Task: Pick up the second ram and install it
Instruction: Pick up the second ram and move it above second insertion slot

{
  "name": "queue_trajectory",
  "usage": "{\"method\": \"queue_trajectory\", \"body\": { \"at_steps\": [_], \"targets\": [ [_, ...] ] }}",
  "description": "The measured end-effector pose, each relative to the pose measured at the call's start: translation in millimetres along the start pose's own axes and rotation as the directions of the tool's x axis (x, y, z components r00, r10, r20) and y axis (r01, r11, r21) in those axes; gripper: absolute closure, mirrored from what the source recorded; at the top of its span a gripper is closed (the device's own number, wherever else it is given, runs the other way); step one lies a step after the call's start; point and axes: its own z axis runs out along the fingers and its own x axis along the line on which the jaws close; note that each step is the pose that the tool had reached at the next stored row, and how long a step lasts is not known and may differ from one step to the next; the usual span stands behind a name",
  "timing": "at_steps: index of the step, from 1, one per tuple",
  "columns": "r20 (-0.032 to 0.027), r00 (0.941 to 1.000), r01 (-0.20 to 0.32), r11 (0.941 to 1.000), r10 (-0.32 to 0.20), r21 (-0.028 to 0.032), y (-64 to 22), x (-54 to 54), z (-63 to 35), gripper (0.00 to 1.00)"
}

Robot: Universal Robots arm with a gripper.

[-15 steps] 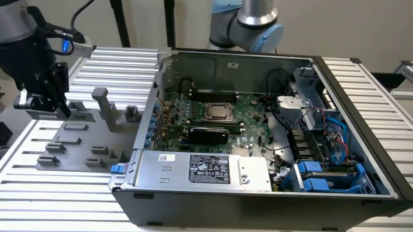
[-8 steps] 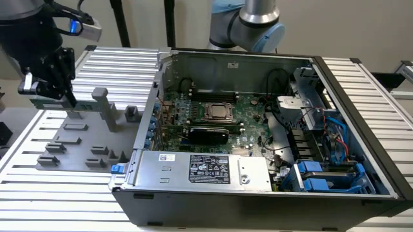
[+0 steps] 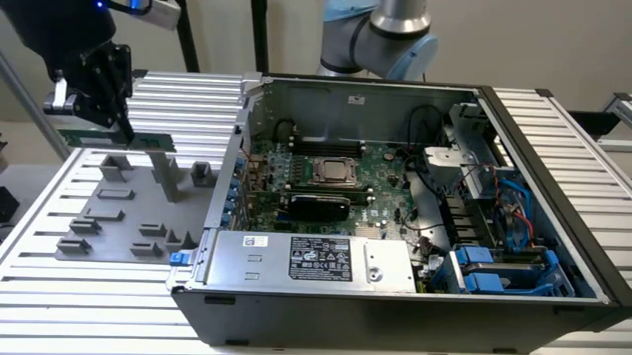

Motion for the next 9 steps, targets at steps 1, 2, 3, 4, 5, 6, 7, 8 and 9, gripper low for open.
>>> {"method": "queue_trajectory", "body": {
  "at_steps": [1,2,3,4,5,6,7,8,9],
  "targets": [
    [0.0007,1.0,0.0,1.0,0.0,-0.0001,-4.4,-0.1,-4.5,1.0],
    [0.0013,1.0,0.0,1.0,0.0,-0.0003,-8.9,-0.3,-9.0,1.0],
    [0.0017,1.0,0.0,1.0,0.0,-0.0007,-13.3,-0.5,-13.5,1.0],
    [0.002,1.0,0.0,1.0,0.0,-0.0011,-17.8,-0.6,-18.0,1.0],
    [0.0021,1.0,0.0,1.0,0.0,-0.0017,-22.3,-0.7,-22.4,1.0],
    [0.0019,1.0,0.0,1.0,0.0,-0.0028,-27.1,-0.9,-27.3,1.0],
    [0.002,1.0,0.0,1.0,0.0,-0.0032,-31.6,-1.0,-31.1,1.0],
    [0.0022,1.0,0.0,1.0,0.0,-0.0031,-36.3,-1.2,-33.4,1.0],
    [0.0021,1.0,0.0,1.0,0.0,-0.0033,-40.8,-1.3,-34.8,1.0]
  ]
}}
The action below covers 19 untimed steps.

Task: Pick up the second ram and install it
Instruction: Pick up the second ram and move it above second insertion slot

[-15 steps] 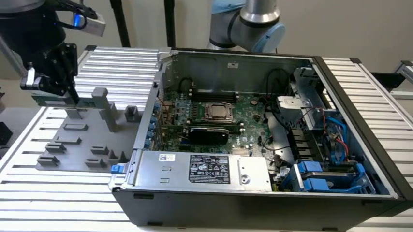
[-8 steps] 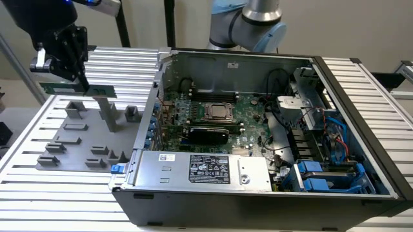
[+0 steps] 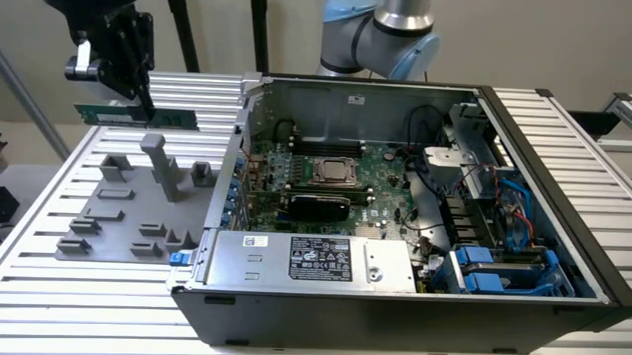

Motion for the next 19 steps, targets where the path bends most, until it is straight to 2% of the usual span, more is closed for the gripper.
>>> {"method": "queue_trajectory", "body": {
  "at_steps": [11,19],
  "targets": [
    [-0.0001,1.0,0.0,1.0,0.0,0.0,-49.8,-7.1,-0.5,1.0],
    [0.0,1.0,0.0,1.0,0.0,0.0,-86.1,-17.5,9.3,1.0]
  ]
}}
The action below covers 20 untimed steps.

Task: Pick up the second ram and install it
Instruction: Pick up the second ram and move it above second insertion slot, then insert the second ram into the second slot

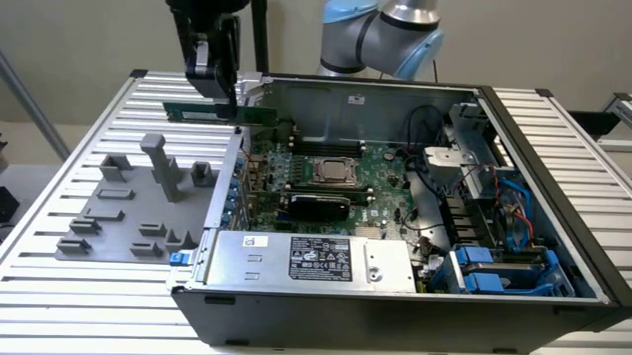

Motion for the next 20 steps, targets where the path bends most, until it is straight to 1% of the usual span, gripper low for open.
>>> {"method": "queue_trajectory", "body": {
  "at_steps": [4,20],
  "targets": [
    [-0.0001,1.0,0.0,1.0,0.0,-0.0001,-18.0,-5.9,7.2,1.0],
    [0.0,1.0,0.0,1.0,0.0,0.0,-90.4,-35.7,36.6,1.0]
  ]
}}
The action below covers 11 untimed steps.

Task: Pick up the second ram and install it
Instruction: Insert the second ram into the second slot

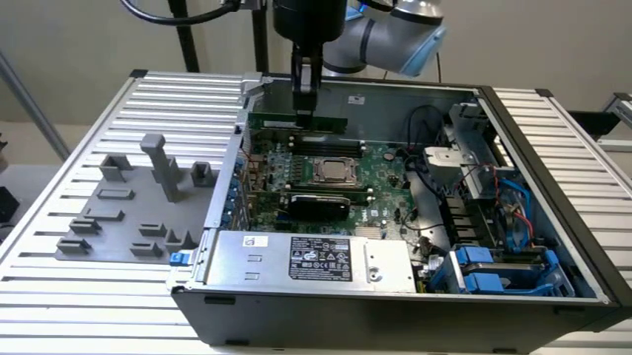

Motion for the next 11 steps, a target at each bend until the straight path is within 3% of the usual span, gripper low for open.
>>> {"method": "queue_trajectory", "body": {
  "at_steps": [7,11],
  "targets": [
    [0.0,1.0,0.0,1.0,0.0,0.0,-31.7,-11.7,12.9,1.0],
    [-0.0001,1.0,0.0,1.0,0.0,-0.0001,-43.3,-14.8,20.1,1.0]
  ]
}}
